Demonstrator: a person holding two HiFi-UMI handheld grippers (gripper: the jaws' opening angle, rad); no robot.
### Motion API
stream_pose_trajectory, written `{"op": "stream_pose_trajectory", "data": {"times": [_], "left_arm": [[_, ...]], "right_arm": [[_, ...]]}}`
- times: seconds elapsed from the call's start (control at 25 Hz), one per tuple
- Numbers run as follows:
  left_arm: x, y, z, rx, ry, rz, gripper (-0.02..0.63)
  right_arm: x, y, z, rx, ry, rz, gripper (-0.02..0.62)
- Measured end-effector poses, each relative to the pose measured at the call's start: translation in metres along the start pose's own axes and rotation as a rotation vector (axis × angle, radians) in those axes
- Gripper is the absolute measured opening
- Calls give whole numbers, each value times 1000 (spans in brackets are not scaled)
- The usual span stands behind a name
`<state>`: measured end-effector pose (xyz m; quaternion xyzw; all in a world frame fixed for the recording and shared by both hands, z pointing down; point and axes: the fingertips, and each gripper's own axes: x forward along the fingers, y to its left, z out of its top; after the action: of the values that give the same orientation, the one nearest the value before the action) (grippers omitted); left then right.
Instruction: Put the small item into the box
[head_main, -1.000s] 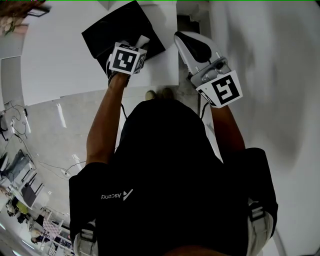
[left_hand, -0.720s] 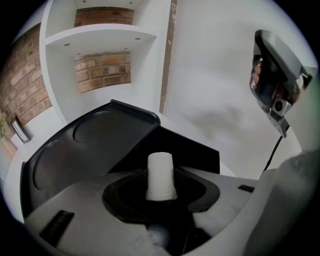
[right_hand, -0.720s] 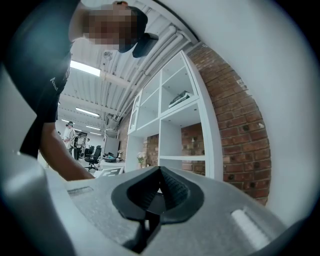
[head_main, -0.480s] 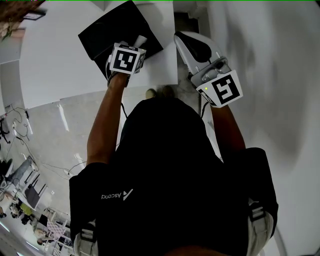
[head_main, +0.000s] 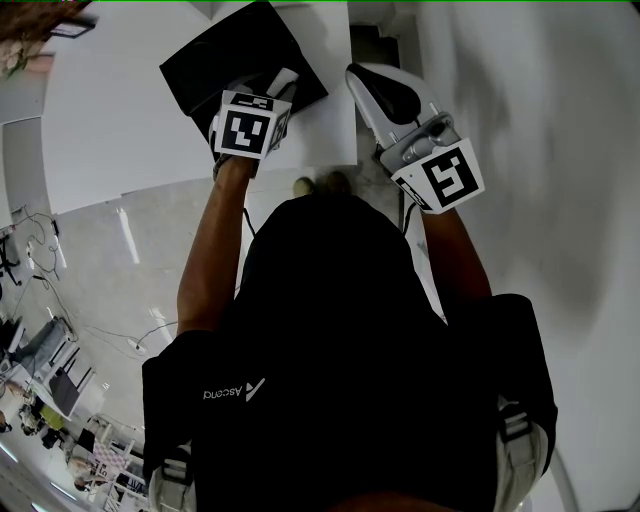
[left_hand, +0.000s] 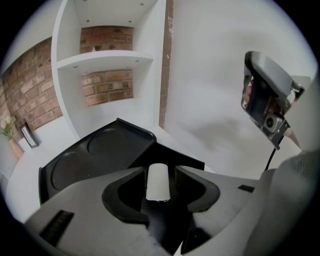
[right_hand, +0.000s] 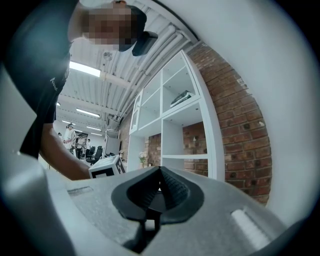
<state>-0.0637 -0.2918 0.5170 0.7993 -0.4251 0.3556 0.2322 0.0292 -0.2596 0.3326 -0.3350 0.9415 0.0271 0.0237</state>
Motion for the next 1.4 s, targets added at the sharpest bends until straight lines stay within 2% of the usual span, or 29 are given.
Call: {"op": "stream_pose_trajectory", "data": {"times": [0.16, 0.28, 0.56, 0.68, 0.8, 1.0, 1.4], "left_arm": [[-26, -1, 13, -17, -82, -1, 170], [-50, -4, 26, -33, -181, -18, 170], [-129, -19, 67, -27, -565, -88, 157], [-170, -30, 83, -15, -709, -96, 103], [-202, -38, 91, 15, -806, -94, 56], [-237, -46, 93, 42, -909, -79, 8], [-262, -73, 86, 115, -970, -100, -2]], "right_arm": [[-2, 3, 5, 3, -7, 3, 2], [-3, 8, 8, 7, -14, 7, 2], [-3, 28, 29, 13, -44, 39, 2], [-2, 40, 39, 11, -60, 58, 2], [0, 54, 49, 2, -74, 78, 2], [1, 74, 59, -9, -93, 104, 2], [-11, 99, 76, -34, -133, 107, 2]]}}
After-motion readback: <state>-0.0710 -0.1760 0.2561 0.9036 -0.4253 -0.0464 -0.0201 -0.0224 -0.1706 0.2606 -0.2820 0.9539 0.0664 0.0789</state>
